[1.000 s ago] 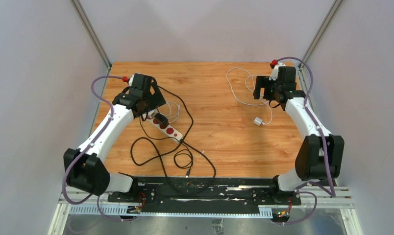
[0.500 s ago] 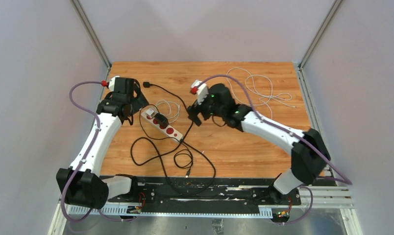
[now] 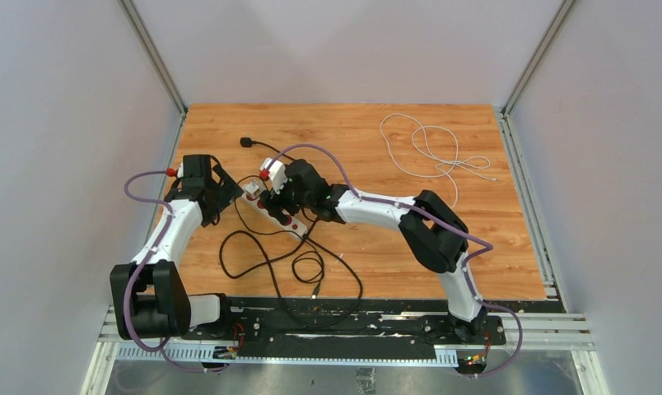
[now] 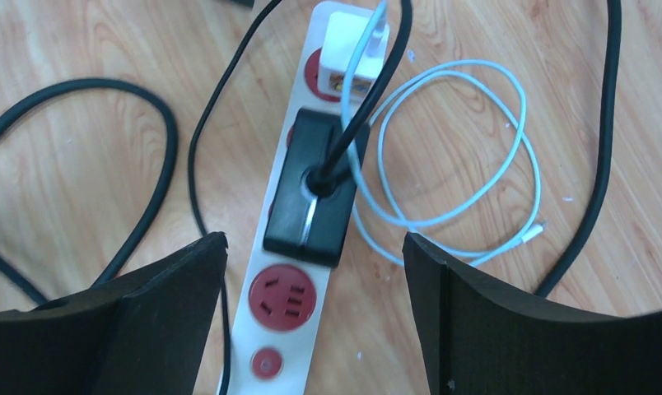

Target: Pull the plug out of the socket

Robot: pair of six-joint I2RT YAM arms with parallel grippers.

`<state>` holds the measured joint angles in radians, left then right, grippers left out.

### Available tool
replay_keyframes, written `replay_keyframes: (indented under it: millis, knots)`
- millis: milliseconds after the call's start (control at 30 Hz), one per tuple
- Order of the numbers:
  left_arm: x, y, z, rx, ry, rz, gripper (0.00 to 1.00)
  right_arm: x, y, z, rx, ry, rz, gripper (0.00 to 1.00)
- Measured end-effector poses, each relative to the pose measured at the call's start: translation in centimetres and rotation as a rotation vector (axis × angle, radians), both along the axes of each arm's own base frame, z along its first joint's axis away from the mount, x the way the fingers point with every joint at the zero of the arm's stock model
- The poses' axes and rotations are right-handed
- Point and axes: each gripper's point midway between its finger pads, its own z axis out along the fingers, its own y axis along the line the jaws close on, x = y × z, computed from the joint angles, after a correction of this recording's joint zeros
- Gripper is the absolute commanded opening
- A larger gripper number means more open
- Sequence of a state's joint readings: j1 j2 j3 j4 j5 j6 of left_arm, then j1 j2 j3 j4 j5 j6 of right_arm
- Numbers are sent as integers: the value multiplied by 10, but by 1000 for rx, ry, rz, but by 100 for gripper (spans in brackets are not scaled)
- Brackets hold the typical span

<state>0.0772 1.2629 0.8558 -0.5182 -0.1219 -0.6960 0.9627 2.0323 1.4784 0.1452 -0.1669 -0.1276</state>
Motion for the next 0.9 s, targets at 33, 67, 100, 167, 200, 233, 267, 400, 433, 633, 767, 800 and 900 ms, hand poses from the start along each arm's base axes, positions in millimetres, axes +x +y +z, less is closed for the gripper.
replay_keyframes:
  millis: [33, 67, 100, 167, 200, 233, 267, 400, 433, 633, 767, 800, 900]
  knots:
    - [0, -1, -4, -16, -3, 2, 99, 3, 4, -4, -1, -1, -3, 81]
    - [-1, -3, -8, -29, -4, 3, 98, 7, 8, -6, 0, -3, -7, 79]
    - [-1, -4, -10, -38, -9, 4, 98, 10, 12, -8, 3, -7, -9, 75]
    - [0, -7, -13, -59, -19, -2, 98, 16, 19, -12, 6, -11, -17, 71]
    - [1, -8, -13, -65, -22, -3, 98, 18, 23, -14, 8, -12, -18, 68]
    - [2, -9, -13, -71, -28, -4, 98, 19, 26, -17, 8, -10, -20, 64]
    - [3, -10, -13, -78, -36, -6, 98, 20, 28, -20, 6, -10, -19, 58]
    - [8, -14, -9, -97, -61, -19, 98, 22, 37, -32, 0, 2, -30, 31]
    - [9, -15, -9, -101, -64, -22, 98, 21, 38, -33, 2, 6, -31, 27]
    - [9, -23, -12, -140, -69, -51, 95, 22, 37, -33, -2, 0, -43, 11]
    - [7, -29, -13, -163, -64, -73, 95, 21, 34, -34, -6, -15, -35, 1]
    - [7, -29, -13, -163, -59, -77, 96, 19, 32, -34, -11, -20, -30, 0]
    - [3, -28, -16, -151, -41, -81, 99, 16, 23, -35, -31, -24, -21, 0]
